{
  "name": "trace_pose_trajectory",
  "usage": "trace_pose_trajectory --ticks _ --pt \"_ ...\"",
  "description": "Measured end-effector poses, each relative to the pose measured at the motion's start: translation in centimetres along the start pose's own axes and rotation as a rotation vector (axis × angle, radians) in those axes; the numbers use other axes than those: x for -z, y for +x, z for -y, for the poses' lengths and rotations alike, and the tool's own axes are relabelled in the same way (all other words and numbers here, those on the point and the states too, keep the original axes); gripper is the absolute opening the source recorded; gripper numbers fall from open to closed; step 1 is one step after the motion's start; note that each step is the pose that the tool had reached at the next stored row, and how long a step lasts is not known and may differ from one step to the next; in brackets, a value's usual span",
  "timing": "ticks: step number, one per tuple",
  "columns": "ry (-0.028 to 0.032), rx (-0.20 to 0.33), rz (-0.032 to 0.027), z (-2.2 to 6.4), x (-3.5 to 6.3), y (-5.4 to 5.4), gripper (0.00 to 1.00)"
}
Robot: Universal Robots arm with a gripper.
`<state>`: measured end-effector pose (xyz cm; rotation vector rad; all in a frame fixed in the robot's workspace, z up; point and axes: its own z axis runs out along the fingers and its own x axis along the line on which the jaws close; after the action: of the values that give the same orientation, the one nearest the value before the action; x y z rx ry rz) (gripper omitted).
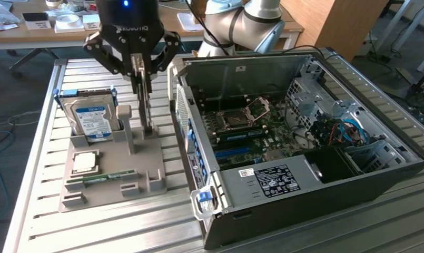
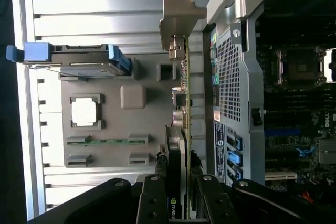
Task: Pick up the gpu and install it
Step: 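Pick up the gpu and move the gpu toward the slot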
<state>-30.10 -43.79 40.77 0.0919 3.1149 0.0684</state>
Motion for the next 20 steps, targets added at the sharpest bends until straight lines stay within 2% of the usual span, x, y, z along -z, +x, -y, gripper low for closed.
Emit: trace_pose_trajectory --ticks 4,9,13,20 --pt "-0.0001 0.0 0.0 -0.03 0.76 0.0 0.27" --pt "0.0 0.0 0.0 -0.04 0.81 0.0 0.27" --pt "0.0 0.0 0.0001 -0.06 1.33 0.0 0.27" --pt "0.0 0.0 0.0 -0.06 1.37 -0.1 0.27"
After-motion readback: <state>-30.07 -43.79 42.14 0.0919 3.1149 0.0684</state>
